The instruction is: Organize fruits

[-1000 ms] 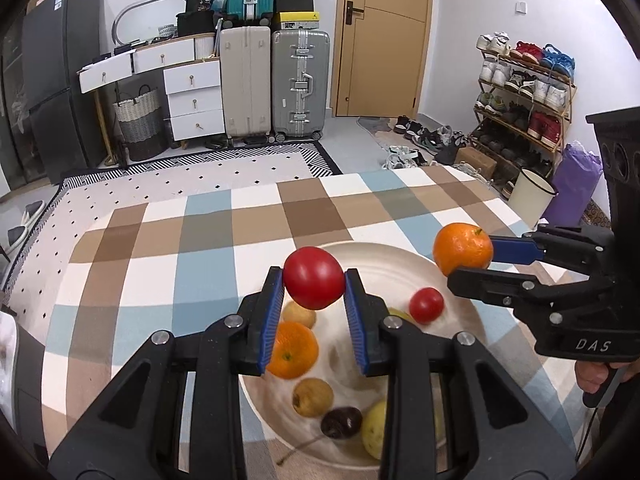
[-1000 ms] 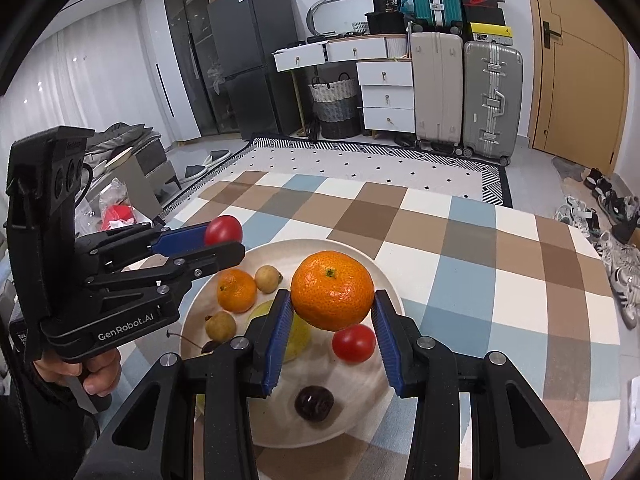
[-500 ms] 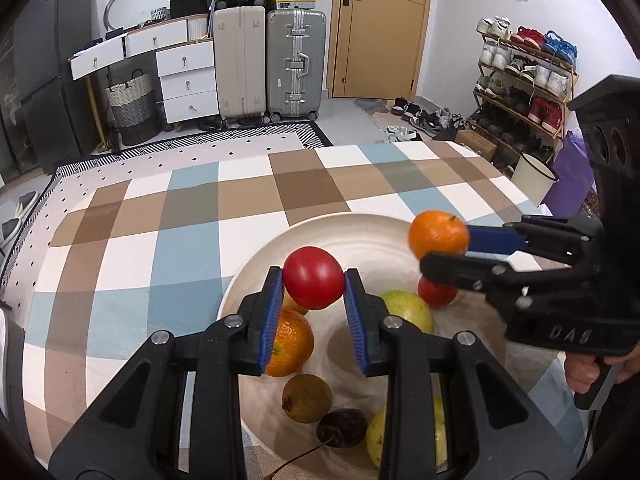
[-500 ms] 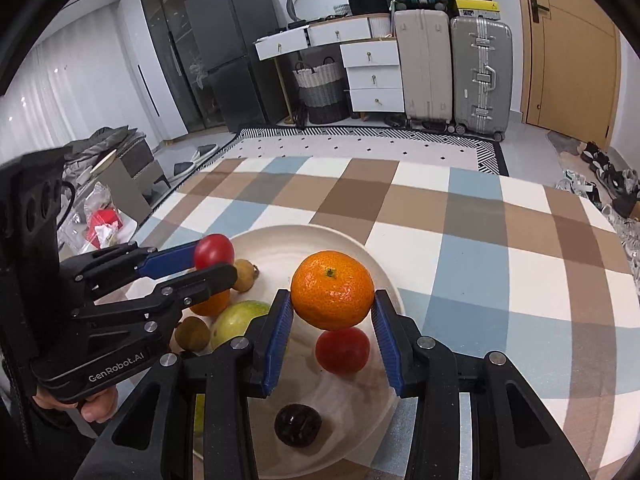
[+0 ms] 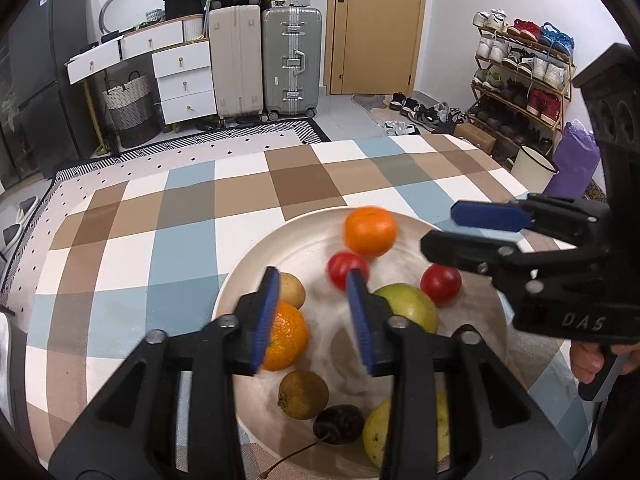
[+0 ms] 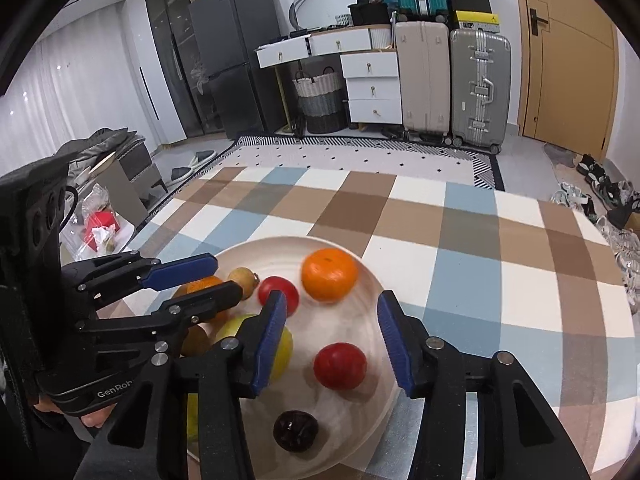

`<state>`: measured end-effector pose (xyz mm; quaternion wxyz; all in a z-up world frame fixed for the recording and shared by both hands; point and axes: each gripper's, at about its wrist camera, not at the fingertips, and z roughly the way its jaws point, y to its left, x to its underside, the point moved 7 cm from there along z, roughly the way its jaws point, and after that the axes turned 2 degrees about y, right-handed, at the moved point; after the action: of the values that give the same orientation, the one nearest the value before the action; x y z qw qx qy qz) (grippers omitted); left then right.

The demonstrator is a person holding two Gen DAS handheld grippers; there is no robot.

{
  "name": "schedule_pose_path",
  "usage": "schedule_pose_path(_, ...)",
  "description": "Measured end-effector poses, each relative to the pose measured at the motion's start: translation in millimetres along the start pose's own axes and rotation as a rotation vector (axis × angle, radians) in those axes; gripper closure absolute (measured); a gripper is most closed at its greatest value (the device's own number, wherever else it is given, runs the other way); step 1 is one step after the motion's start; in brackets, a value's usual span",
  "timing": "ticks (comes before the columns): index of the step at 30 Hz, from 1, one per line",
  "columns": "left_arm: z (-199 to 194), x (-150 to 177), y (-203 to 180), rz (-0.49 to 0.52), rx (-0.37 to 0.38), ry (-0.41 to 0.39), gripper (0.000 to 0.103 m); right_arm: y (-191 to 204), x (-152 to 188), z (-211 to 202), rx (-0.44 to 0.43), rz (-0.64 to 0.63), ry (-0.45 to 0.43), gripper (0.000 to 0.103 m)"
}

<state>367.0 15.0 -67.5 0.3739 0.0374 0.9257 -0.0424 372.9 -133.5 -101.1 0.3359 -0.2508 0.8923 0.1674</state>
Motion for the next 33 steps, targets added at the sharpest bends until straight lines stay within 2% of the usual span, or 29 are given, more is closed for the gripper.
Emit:
schedule_pose_path(3,-6.2,-0.8,4.3,-0.028,-0.005,-0.013,0.04,-0.8,-0.9,-6.7,0.011,-0.008,-0.007,0.04)
schedule_pose_path(4,-9.2,-0.9,5.4,-0.035,-0.009,-0.019,0.036,-1.2,-1.1,-9.0,0.008,-0.007,-0.012,0.031)
schedule_pose_path(6,-18.2,-0.3,7.5,-0.044,-0.022,-0.039,0.017,-1.8,0.1,-15.6,-0.008,0.007,-0.023,0.02)
schedule_pose_path(8,-28.0,1.5,7.8,-0.045,-0.024,-0.062,0.012,-2.2,1.6,-23.4,-0.027,0.025,-0.035,0.012)
schedule_pose_path(10,-38.8,5.9,7.5,-0.045,-0.02,-0.077,0.002,-3.0,1.9,-30.7,-0.035,0.043,-0.049,0.003)
schedule_pose_path(13,-55.7,13.3,10.4,-0.06,-0.023,-0.113,0.0,-0.2,1.9,-46.1,-0.084,0.069,-0.091,0.001)
schedule_pose_path(18,-82.5,27.3,10.5,-0.086,-0.019,-0.159,0.001,8.2,15.2,-71.7,-0.111,0.055,-0.144,0.0)
schedule_pose_path(24,-112.7,45.7,2.7,-0.084,-0.026,-0.211,0.0,14.6,38.5,-92.4,-0.079,0.017,-0.18,0.0)
schedule_pose_path(33,-130.9,82.1,-14.8,-0.061,-0.06,-0.202,0.0,23.9,72.8,-120.6,-0.087,0.005,-0.267,0.0)
